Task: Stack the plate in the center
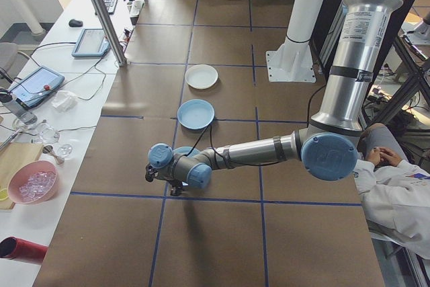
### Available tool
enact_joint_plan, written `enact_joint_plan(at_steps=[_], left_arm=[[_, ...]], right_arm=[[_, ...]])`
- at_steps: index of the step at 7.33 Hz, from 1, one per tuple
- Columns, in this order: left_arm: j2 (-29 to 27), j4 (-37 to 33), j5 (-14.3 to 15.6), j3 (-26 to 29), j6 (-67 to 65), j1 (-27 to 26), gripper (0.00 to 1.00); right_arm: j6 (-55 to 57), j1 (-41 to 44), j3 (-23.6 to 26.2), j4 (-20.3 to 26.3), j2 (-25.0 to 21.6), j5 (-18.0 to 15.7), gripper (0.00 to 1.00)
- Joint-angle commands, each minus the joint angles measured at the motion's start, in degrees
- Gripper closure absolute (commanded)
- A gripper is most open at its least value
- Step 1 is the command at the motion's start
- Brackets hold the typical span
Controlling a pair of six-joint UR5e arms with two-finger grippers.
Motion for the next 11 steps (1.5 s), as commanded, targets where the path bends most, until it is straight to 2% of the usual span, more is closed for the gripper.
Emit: enact_joint_plan(at_steps=[1,3,4,5,6,7,8,9,11], left_arm=[[-0.03,-0.03,-0.32,0.12,-0.04,0.35,0.62],[-0.03,-0.03,-0.32,0.55,-0.04,1.05,0.63],[-0.03,-0.03,-0.32,0.56,-0.04,1.05,0.68],[-0.12,-0.03,-0.32,0.56,-0.04,1.05,0.88],[-0.03,0.05,-0.32,0.56,-0.04,1.05,1.00],[-0.03,0.06,-0.49,0.21,-0.12,1.05,1.00],[0.06,0.75,-3.80,-2.06,-0.13,0.53,1.00],[0.14,1.02,-5.75,-4.69,-0.21,0.27,1.00],[0.84,1.02,-12.32,-10.31,-1.00,0.35,1.00]], right_arm=[[0.00,0.00,0.00,0.00,0.00,0.00,0.00],[0.00,0.00,-0.09,0.00,0.00,0.00,0.00],[0.00,0.00,0.00,0.00,0.00,0.00,0.00],[0.00,0.00,0.00,0.00,0.00,0.00,0.00],[0.00,-0.09,0.00,0.00,0.00,0.00,0.00],[0.00,0.00,0.00,0.00,0.00,0.00,0.00],[0.00,0.00,0.00,0.00,0.00,0.00,0.00],[0.00,0.00,0.00,0.00,0.00,0.00,0.00],[0.00,0.00,0.00,0.00,0.00,0.00,0.00]])
